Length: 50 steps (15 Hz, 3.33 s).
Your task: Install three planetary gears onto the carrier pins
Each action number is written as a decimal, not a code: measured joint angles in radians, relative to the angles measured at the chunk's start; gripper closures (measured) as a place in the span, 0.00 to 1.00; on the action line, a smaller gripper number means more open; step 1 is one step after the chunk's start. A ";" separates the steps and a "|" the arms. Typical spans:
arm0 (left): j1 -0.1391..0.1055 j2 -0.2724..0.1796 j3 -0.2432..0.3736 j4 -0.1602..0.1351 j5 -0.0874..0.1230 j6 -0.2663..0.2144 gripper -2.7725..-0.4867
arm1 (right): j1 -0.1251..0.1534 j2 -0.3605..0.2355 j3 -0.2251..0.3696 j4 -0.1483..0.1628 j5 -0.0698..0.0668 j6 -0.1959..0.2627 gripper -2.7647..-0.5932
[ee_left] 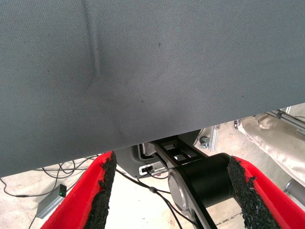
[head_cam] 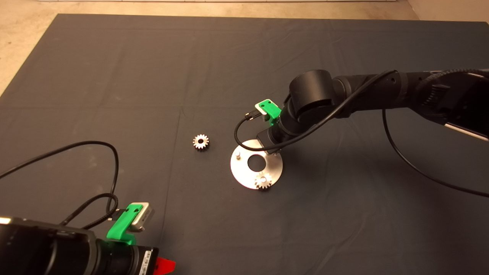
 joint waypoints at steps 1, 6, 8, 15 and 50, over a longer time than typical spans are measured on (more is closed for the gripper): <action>0.000 0.000 0.000 0.000 0.000 0.000 0.50 | 0.000 0.000 0.000 0.000 0.000 0.000 0.81; 0.000 0.000 0.000 0.000 0.000 0.000 0.50 | 0.001 0.000 -0.001 0.001 0.000 -0.003 0.81; 0.000 0.000 0.000 0.000 -0.003 0.000 0.50 | 0.001 0.000 -0.001 0.001 0.000 -0.003 0.81; 0.000 0.000 0.000 0.000 -0.010 0.000 0.50 | -0.021 -0.014 -0.019 0.001 0.018 -0.003 0.81; 0.000 -0.022 0.000 0.000 -0.028 0.032 0.50 | -0.014 -0.017 -0.017 0.001 0.006 0.004 0.57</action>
